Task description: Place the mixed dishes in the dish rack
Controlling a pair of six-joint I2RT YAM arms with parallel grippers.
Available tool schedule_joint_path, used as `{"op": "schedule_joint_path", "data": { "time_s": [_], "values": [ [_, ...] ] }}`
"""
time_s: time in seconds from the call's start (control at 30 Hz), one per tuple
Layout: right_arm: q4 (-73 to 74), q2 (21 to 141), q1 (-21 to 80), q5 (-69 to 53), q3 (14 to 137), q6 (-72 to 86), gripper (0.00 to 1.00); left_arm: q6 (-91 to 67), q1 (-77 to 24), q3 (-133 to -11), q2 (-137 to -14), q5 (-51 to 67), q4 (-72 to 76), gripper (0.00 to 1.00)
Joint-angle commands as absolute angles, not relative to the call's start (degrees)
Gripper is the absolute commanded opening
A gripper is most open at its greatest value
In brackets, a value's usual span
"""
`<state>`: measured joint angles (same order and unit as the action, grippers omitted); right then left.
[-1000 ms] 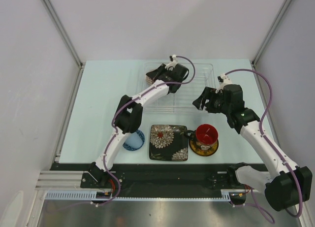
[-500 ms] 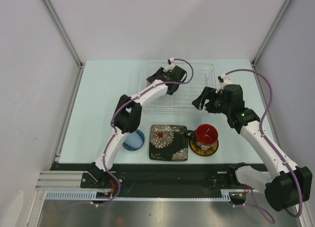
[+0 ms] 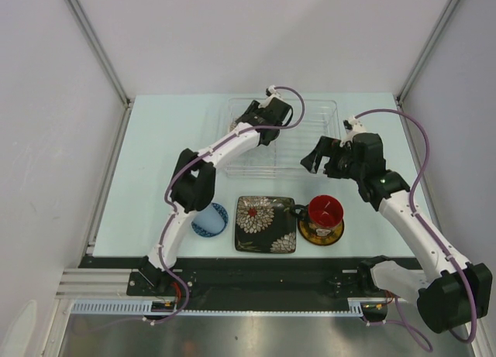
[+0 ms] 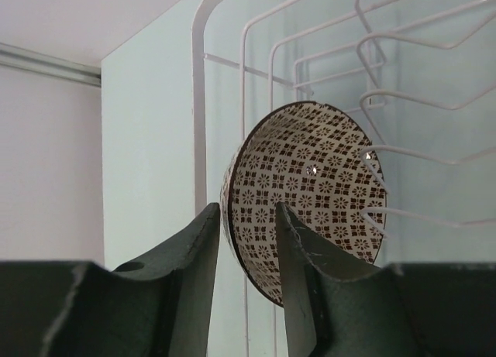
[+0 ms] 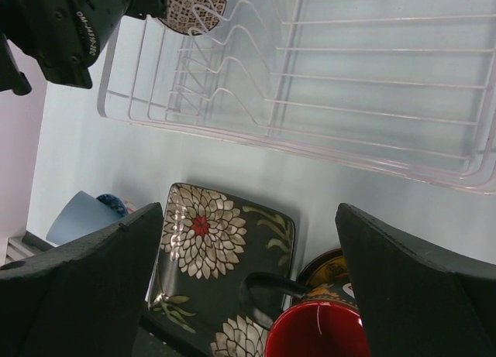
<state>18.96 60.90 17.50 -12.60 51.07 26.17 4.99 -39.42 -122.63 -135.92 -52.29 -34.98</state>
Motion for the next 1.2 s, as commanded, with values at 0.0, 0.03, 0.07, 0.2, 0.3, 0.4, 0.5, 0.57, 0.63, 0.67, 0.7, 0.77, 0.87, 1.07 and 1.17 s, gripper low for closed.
{"op": "schedule_joint_path", "data": {
  "time_s": [0.0,0.03,0.07,0.2,0.3,0.4,0.5,0.57,0.63,0.67,0.7,0.77,0.87,1.07,1.17],
  "values": [
    [18.19,58.97,17.40,-13.54,51.15,26.28,1.00,4.66,-39.64,-122.26,-130.87,-48.70,-34.18,0.40],
    [18.28,58.80,17.32,-13.54,51.07,26.19,1.00,4.31,-39.55,-122.08,-130.70,-47.56,-34.45,0.40],
    [18.37,58.71,17.31,-13.45,51.06,26.10,1.00,4.13,-39.55,-121.91,-130.52,-47.29,-34.45,0.41],
    [18.72,58.27,17.40,-13.01,51.06,25.58,1.00,3.96,-39.29,-122.95,-128.94,-45.79,-34.54,0.41],
    [18.63,58.18,17.31,-12.83,51.15,24.96,1.00,3.52,-38.59,-127.77,-127.19,-44.04,-37.52,0.41],
    [18.63,58.36,17.40,-13.35,51.15,23.82,1.00,2.82,-37.09,-131.21,-122.29,-40.00,-41.57,0.42],
    [18.72,58.97,19.15,-13.62,51.24,22.59,1.00,2.11,-34.64,-128.60,-115.69,-33.77,-43.59,0.44],
    [19.24,60.02,20.73,-12.84,51.41,21.71,1.00,1.58,-31.75,-125.35,-107.78,-28.77,-43.60,0.50],
    [19.42,60.99,24.32,-11.52,52.38,20.49,0.99,1.23,-29.54,-120.34,-100.33,-26.29,-43.59,0.53],
    [19.60,62.21,25.91,-9.43,52.82,20.04,1.00,1.14,-27.10,-118.76,-97.93,-25.15,-44.38,0.55],
    [19.86,63.10,28.02,-8.19,54.48,19.52,1.00,0.97,-25.68,-115.09,-95.91,-22.61,-44.82,0.56],
    [21.53,67.55,34.43,-4.42,57.03,18.20,1.00,2.19,-21.20,-106.41,-88.70,-19.09,-44.92,0.56],
    [23.11,73.02,42.00,-2.55,63.70,17.23,1.00,4.73,-15.06,-92.18,-78.86,-16.44,-42.02,0.57],
    [25.92,88.66,51.04,-4.39,79.25,14.78,1.00,4.84,-1.25,-72.54,-69.18,-7.13,-36.30,0.57],
    [33.55,98.32,55.00,-2.91,93.47,12.58,1.00,4.83,2.28,-67.70,-69.26,-5.45,-34.37,0.56]
  ]
}}
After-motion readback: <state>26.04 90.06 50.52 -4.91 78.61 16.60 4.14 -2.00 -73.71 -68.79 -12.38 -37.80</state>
